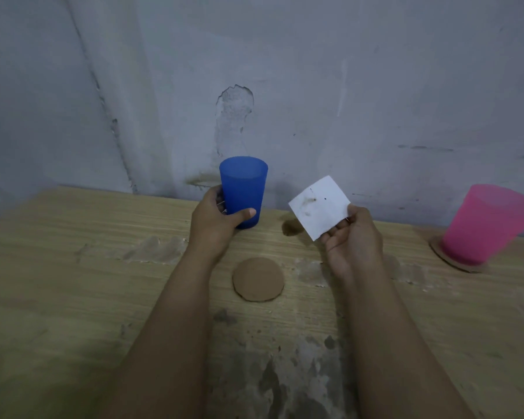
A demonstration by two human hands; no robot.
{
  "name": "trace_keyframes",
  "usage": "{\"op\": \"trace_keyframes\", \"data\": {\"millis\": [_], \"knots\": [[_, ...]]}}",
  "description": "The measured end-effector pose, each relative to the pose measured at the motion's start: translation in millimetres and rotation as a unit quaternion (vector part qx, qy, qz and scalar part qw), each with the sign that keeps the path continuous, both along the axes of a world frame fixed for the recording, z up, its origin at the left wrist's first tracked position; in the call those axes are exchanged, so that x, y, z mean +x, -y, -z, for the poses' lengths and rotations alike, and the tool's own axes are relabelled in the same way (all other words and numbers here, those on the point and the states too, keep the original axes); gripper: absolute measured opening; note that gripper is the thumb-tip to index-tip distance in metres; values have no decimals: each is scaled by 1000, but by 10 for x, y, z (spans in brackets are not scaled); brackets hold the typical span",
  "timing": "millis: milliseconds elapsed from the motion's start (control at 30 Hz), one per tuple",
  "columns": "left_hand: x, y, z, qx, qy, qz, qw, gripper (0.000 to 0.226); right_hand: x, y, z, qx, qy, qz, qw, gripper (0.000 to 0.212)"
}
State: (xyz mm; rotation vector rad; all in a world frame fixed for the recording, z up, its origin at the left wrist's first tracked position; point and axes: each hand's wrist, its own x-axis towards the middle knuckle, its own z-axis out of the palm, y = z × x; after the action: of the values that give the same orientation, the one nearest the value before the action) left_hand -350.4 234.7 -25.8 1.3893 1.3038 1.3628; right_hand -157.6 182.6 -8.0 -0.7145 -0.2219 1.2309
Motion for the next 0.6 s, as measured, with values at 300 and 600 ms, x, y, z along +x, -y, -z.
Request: {"op": "trace_keyframes", "data": {"millis": [300, 600], "knots": [[-60, 42, -19, -2, -36, -6, 999, 89, -19, -14, 11, -44, 62, 4, 997, 7], [32, 252, -297, 234, -4, -160, 959, 39, -45, 26, -73, 26, 119, -40, 992, 11]]}}
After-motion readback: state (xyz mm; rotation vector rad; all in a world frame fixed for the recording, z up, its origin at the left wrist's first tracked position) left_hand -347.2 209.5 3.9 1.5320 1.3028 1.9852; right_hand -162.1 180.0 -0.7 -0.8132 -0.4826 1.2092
